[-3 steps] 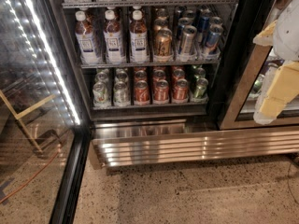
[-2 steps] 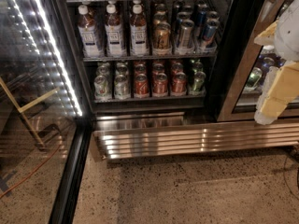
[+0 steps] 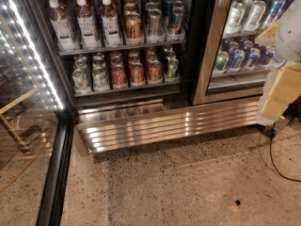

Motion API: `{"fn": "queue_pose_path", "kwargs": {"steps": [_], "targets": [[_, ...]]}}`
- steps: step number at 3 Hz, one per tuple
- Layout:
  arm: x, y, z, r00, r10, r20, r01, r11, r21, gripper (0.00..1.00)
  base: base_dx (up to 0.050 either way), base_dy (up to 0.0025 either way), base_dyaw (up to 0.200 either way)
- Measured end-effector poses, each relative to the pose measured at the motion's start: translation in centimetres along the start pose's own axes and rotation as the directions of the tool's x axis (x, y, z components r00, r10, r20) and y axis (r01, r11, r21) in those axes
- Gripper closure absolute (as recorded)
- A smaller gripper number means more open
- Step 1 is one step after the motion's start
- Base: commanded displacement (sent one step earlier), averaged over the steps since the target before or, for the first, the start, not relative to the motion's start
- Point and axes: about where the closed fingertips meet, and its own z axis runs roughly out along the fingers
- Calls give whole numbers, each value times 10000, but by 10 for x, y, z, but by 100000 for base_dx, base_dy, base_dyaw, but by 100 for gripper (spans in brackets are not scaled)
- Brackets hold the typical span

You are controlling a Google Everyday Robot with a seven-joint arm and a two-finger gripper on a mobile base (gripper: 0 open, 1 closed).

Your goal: Close left fridge door

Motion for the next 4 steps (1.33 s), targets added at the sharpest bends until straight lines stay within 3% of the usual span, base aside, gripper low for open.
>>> {"fn": "queue_pose_path", "kwargs": {"steps": [1,2,3,4], "targets": [[0,0,0,10000,0,0,0,10000,0,0,-3387,251,-14800],[0,0,0,10000,0,0,0,10000,0,0,-3,3,19162],[0,0,0,10000,0,0,0,10000,0,0,-2027,-208,18389],[0,0,0,10000,-1,2,1,10000,5,0,-5000,-1,4]]}}
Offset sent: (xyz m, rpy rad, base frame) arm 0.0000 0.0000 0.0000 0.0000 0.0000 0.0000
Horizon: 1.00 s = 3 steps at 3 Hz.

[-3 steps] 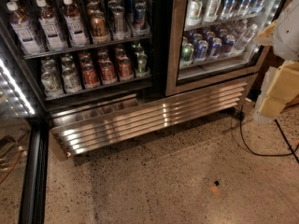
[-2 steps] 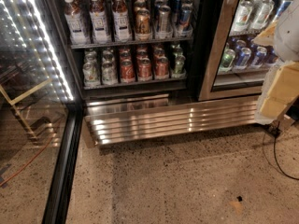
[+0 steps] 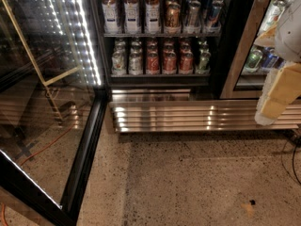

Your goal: Close left fridge door

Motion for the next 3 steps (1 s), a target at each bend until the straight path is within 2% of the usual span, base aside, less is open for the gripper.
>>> {"fn": "queue_pose_path", "kwargs": {"steps": [3], "targets": [[0,0,0,10000,0,0,0,10000,0,0,-4900,-1,6]]}}
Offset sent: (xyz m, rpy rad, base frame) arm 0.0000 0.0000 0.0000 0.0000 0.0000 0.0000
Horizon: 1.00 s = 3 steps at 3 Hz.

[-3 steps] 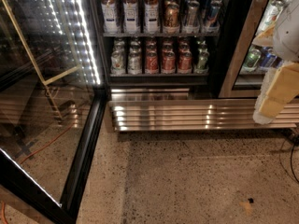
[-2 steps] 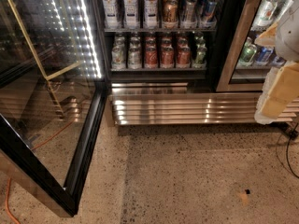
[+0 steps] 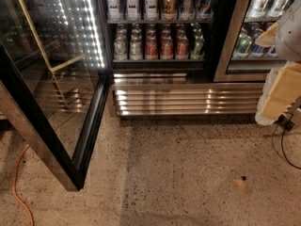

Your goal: Close left fridge door

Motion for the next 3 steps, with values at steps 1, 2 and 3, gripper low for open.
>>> {"fn": "queue_pose_path", "kwargs": {"steps": [1,2,3], "targets": [[0,0,0,10000,0,0,0,10000,0,0,-4851,1,-2],[0,0,0,10000,0,0,0,10000,0,0,3,-7,18677],[0,0,0,10000,0,0,0,10000,0,0,-2,4,18554]]}}
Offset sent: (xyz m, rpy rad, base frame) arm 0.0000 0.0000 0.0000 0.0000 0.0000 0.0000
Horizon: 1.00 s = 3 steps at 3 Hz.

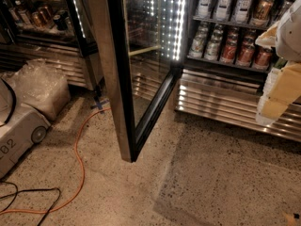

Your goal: Close left fridge door

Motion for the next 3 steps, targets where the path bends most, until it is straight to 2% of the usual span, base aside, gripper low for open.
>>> {"fn": "queue_pose_path", "kwargs": {"steps": [2,3], "targets": [[0,0,0,10000,0,3,0,10000,8,0,-19,20,18180],[0,0,0,10000,0,3,0,10000,8,0,-4951,1,-11]]}}
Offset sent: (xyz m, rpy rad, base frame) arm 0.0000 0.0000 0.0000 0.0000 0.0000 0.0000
